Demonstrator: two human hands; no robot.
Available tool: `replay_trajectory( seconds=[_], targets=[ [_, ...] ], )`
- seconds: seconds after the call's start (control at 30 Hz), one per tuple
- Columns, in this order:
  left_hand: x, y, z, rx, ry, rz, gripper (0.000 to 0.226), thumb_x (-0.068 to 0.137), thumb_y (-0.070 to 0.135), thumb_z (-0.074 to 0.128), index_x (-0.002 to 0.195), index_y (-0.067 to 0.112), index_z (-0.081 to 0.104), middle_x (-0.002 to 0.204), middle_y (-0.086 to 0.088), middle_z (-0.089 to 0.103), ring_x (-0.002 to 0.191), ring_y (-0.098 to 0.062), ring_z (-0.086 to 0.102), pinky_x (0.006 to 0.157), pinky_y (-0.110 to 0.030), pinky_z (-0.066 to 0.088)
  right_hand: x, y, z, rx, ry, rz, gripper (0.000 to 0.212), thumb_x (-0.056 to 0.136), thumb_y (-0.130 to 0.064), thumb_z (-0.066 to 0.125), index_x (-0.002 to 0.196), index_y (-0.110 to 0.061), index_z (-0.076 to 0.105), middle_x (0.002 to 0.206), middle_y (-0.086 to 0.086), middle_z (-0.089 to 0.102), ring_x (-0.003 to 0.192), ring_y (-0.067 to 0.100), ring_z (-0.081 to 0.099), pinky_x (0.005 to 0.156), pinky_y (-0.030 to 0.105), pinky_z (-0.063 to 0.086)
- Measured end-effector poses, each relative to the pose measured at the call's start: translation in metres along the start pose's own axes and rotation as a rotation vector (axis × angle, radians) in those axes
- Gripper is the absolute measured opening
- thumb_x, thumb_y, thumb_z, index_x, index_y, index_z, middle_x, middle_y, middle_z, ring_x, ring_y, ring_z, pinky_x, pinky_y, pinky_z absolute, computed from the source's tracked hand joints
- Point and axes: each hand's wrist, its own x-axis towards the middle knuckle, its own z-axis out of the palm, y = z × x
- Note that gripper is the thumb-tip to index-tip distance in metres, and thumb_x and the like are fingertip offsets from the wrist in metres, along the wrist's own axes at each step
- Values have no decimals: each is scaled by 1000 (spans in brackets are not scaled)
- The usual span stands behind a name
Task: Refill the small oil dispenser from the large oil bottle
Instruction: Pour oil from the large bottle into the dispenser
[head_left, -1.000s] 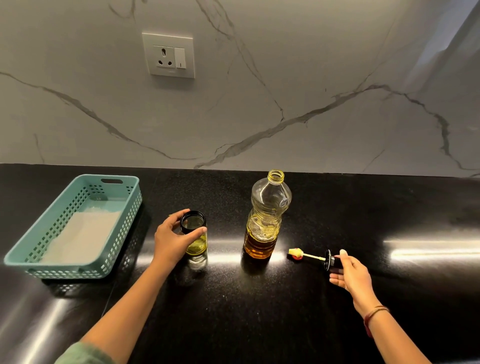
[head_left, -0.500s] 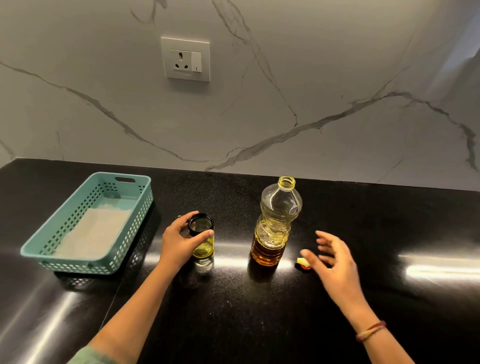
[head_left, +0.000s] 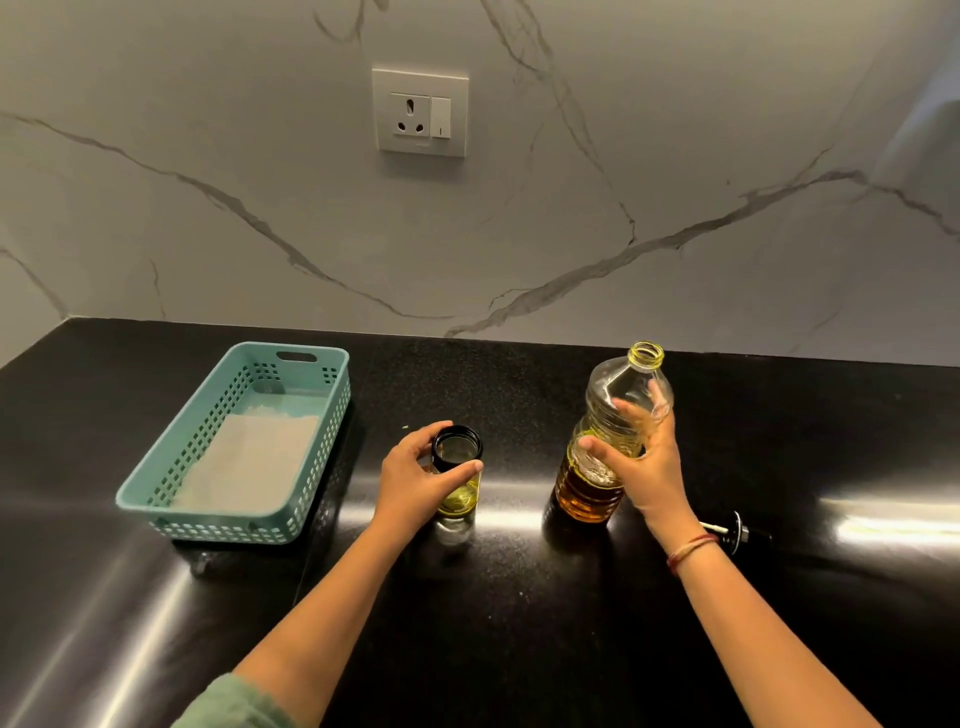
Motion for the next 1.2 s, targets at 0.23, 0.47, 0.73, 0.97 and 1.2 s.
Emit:
replay_trajectory(
  seconds=[0.23, 0.47, 0.73, 0.97, 1.2],
  targets=[
    [1, -3, -1, -4, -8, 18, 62, 65, 31, 88, 122, 21, 64, 113, 7, 66, 104, -5, 61, 87, -14, 47, 11, 1, 9, -95, 77, -12, 61, 71, -4, 80, 124, -12, 51, 107, -5, 61, 98, 0, 61, 87, 19, 49],
    [3, -4, -5, 5, -40, 44, 61, 65, 34, 88, 120, 23, 65, 111, 10, 66, 102, -2, 61, 87, -16, 48, 23, -13, 26, -190, 113, -107, 55, 68, -13, 84, 115, -15, 55, 101, -12, 62, 95, -2, 61, 82, 12, 47],
    [5, -9, -6, -56, -50, 30, 60, 62, 32, 90, 117, 26, 67, 109, 13, 68, 103, -2, 62, 93, -27, 52, 42, -31, 36, -505, -25, -365, 59, 64, -25, 85, 112, -15, 53, 106, -1, 60, 96, 11, 58, 82, 21, 50],
    [4, -8, -7, -66, -50, 30, 57, 62, 31, 89, 115, 31, 66, 110, 13, 67, 107, -5, 61, 94, -23, 49, 41, -16, 36, -909, -237, -477, 75, 67, -34, 81, 130, -11, 47, 120, 6, 59, 113, 22, 54, 100, 35, 39],
    [5, -11, -7, -54, -49, 16, 62, 61, 35, 89, 118, 28, 67, 113, 12, 68, 109, -8, 61, 96, -29, 50, 37, -10, 42, -1106, -262, -590, 73, 70, -36, 79, 131, -10, 48, 123, 8, 59, 116, 25, 55, 104, 43, 40]
  ],
)
